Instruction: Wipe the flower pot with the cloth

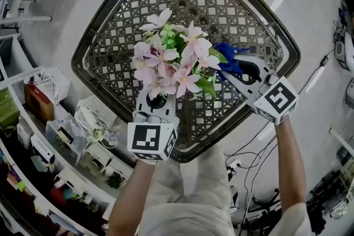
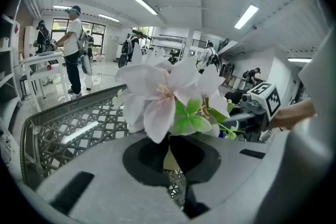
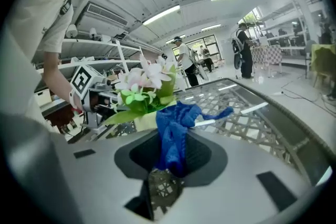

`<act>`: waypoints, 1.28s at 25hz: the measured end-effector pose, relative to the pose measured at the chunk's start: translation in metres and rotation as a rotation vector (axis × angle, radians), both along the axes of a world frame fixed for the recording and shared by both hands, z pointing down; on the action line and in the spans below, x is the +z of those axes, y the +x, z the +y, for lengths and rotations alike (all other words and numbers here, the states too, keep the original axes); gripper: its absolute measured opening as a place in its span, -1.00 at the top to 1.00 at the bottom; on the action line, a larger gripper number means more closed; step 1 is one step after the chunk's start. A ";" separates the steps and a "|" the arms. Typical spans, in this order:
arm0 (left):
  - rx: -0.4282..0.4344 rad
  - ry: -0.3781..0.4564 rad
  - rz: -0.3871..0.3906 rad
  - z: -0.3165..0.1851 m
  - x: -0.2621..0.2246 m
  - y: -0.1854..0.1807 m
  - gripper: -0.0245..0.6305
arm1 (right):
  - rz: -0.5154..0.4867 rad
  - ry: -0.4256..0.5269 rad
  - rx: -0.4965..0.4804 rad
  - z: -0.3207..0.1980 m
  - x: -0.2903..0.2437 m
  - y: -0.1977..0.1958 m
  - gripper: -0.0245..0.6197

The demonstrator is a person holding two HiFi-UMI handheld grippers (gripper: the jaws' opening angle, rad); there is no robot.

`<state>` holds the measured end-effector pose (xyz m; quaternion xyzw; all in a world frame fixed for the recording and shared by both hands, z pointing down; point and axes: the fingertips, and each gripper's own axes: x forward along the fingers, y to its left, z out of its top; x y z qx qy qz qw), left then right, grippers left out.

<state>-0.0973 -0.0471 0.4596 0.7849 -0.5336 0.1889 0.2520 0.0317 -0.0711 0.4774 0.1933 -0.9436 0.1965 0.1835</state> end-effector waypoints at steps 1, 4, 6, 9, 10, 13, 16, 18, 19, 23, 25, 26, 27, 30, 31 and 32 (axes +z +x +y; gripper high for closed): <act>0.002 -0.004 0.000 0.000 0.000 0.000 0.83 | 0.003 0.008 -0.007 -0.008 0.001 -0.001 0.56; 0.005 -0.013 0.004 0.001 0.000 0.000 0.83 | -0.003 0.018 -0.034 -0.028 0.001 -0.008 0.56; 0.001 -0.010 -0.002 0.000 -0.001 0.000 0.83 | -0.011 0.017 -0.054 -0.039 0.000 -0.016 0.56; -0.013 -0.011 -0.008 0.000 -0.001 -0.001 0.83 | -0.017 0.024 -0.087 -0.054 0.002 -0.030 0.56; -0.015 -0.015 -0.007 0.000 -0.001 0.000 0.83 | -0.017 0.024 -0.096 -0.058 0.004 -0.033 0.56; -0.017 -0.024 -0.003 0.000 -0.002 0.002 0.83 | -0.017 0.017 -0.133 -0.071 0.006 -0.046 0.56; -0.026 -0.022 -0.004 0.000 -0.003 0.001 0.83 | -0.022 0.010 -0.200 -0.079 0.004 -0.062 0.56; -0.034 -0.018 -0.005 0.000 -0.001 0.001 0.83 | -0.022 0.000 -0.244 -0.082 0.006 -0.070 0.56; -0.038 -0.015 -0.008 -0.001 0.000 0.000 0.83 | -0.021 -0.008 -0.263 -0.082 0.007 -0.072 0.56; -0.060 -0.006 -0.025 -0.001 0.002 -0.001 0.83 | -0.031 -0.049 -0.307 -0.078 0.010 -0.072 0.57; -0.080 -0.013 -0.007 -0.001 0.001 -0.002 0.83 | -0.034 -0.055 -0.305 -0.074 0.008 -0.068 0.57; -0.087 -0.018 0.008 -0.001 0.000 -0.001 0.83 | -0.033 -0.055 -0.301 -0.072 0.007 -0.065 0.57; -0.087 -0.023 0.023 -0.001 0.000 0.000 0.83 | -0.034 -0.056 -0.295 -0.070 0.006 -0.063 0.57; -0.060 -0.019 0.005 -0.003 -0.001 0.005 0.84 | -0.041 -0.074 -0.271 -0.061 0.006 -0.053 0.57; -0.048 -0.006 -0.037 -0.005 -0.001 0.004 0.84 | -0.040 -0.082 -0.261 -0.058 0.007 -0.050 0.57; -0.044 0.009 -0.071 -0.008 -0.001 0.002 0.84 | -0.038 -0.086 -0.255 -0.055 0.007 -0.048 0.57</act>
